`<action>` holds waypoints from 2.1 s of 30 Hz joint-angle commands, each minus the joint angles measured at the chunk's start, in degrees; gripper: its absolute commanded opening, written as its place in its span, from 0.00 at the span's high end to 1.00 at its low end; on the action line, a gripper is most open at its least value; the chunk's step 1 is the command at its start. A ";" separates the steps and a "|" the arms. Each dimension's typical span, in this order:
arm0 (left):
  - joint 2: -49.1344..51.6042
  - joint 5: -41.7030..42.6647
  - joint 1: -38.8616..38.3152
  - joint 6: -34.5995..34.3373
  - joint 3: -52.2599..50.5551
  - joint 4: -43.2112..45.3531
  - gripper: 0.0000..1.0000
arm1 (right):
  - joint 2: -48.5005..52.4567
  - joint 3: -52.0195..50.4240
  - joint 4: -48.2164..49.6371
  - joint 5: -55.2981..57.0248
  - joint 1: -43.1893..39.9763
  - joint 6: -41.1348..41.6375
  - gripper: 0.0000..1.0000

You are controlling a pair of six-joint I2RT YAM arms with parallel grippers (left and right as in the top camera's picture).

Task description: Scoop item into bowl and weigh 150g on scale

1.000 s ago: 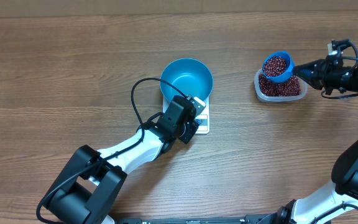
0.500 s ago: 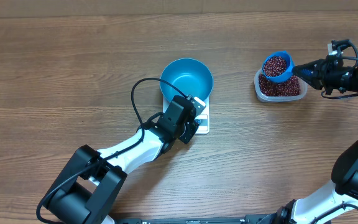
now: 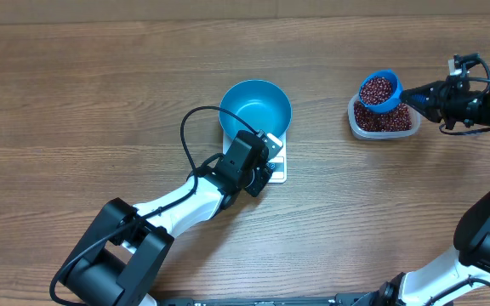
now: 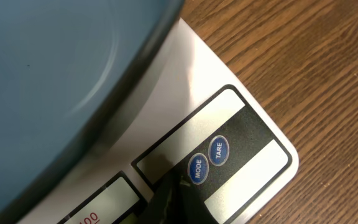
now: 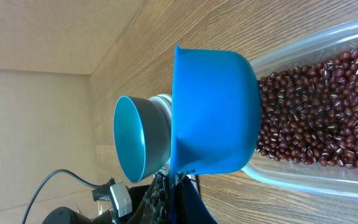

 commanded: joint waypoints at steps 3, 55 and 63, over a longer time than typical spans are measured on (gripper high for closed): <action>1.27 1.31 -0.02 1.14 0.35 0.61 0.96 | -0.42 -0.17 0.35 -1.31 -0.11 -0.68 0.96; 2.40 1.29 0.11 1.14 0.35 0.70 0.96 | -0.42 -0.17 -0.07 -1.29 -0.11 -0.70 0.96; 2.40 1.16 0.11 1.14 0.35 0.42 0.96 | -0.42 -0.17 -0.20 -1.31 -0.11 -0.68 0.96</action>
